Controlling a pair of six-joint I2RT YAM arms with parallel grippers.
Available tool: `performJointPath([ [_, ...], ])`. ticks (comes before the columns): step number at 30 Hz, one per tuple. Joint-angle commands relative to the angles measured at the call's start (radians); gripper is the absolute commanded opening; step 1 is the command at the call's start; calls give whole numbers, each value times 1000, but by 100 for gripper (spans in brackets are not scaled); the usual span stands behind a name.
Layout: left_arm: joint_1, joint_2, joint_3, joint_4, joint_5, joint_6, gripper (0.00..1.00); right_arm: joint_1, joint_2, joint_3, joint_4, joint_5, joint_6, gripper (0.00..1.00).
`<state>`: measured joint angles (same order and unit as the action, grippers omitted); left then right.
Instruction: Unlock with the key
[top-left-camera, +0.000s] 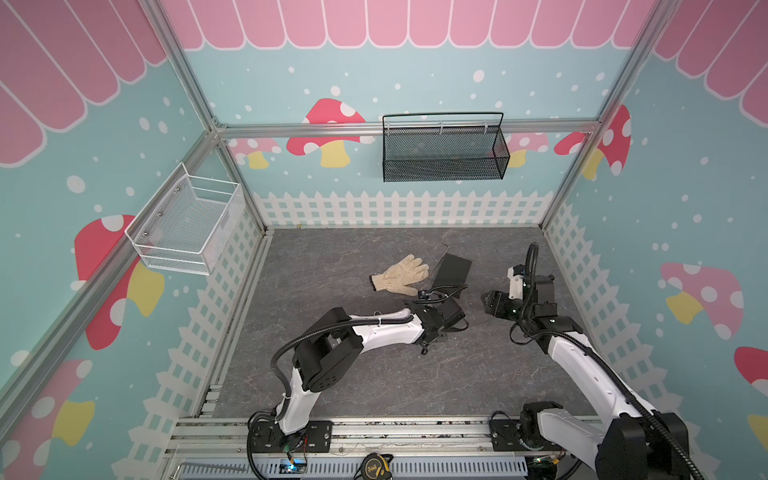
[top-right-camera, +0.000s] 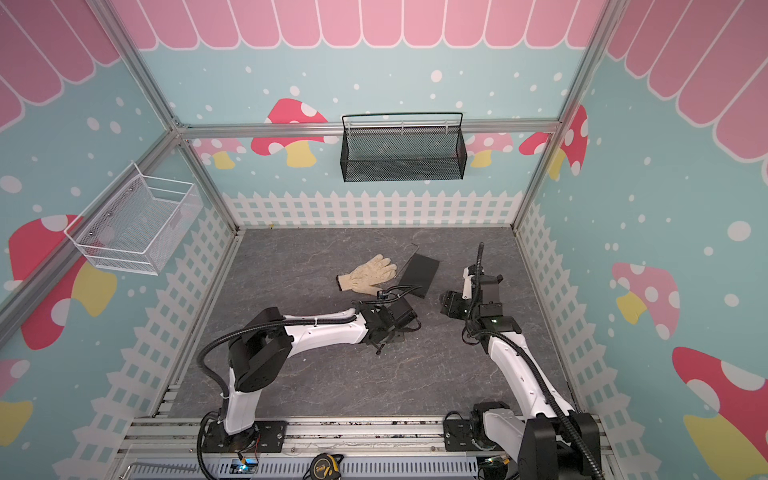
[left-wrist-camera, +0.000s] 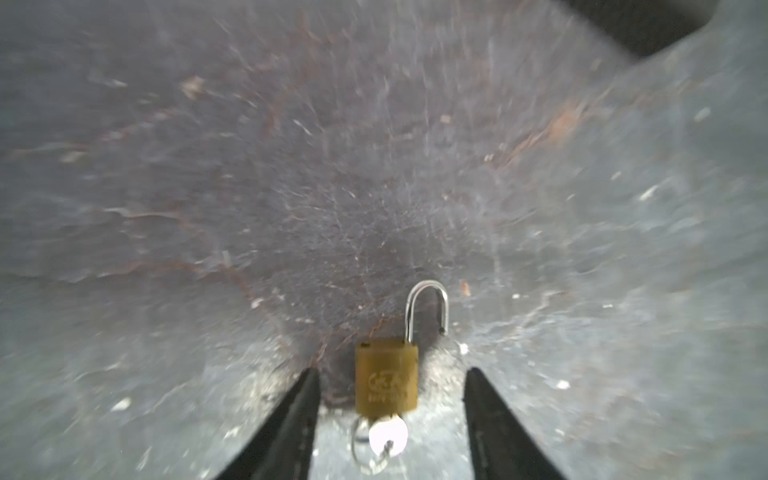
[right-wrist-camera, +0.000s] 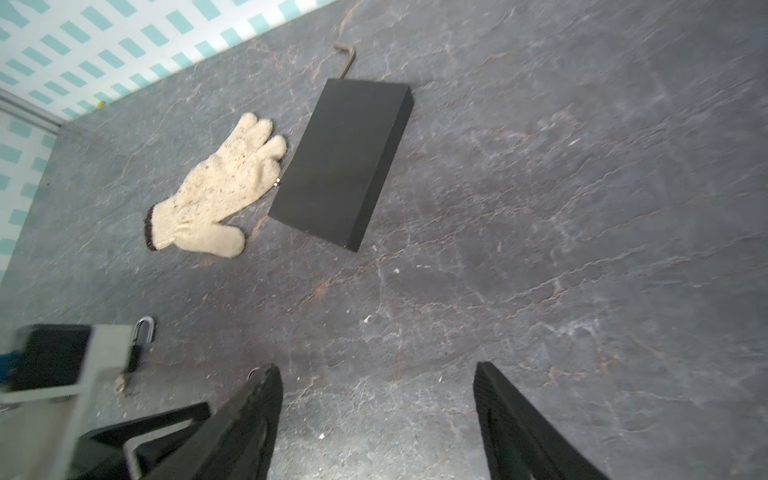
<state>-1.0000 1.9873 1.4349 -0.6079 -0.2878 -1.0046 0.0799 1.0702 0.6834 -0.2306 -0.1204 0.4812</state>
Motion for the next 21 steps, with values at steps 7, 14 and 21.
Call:
performJointPath([
  [7,288,-442,-177,5,-322,235,95,-31,-34,-125,303,590,13,92],
  [14,679,-592,-434,243,-513,572,99,-80,122,-341,844,657,-194,98],
  [21,902,-629,-807,834,-352,757,100,-103,295,-415,1236,479,-342,98],
])
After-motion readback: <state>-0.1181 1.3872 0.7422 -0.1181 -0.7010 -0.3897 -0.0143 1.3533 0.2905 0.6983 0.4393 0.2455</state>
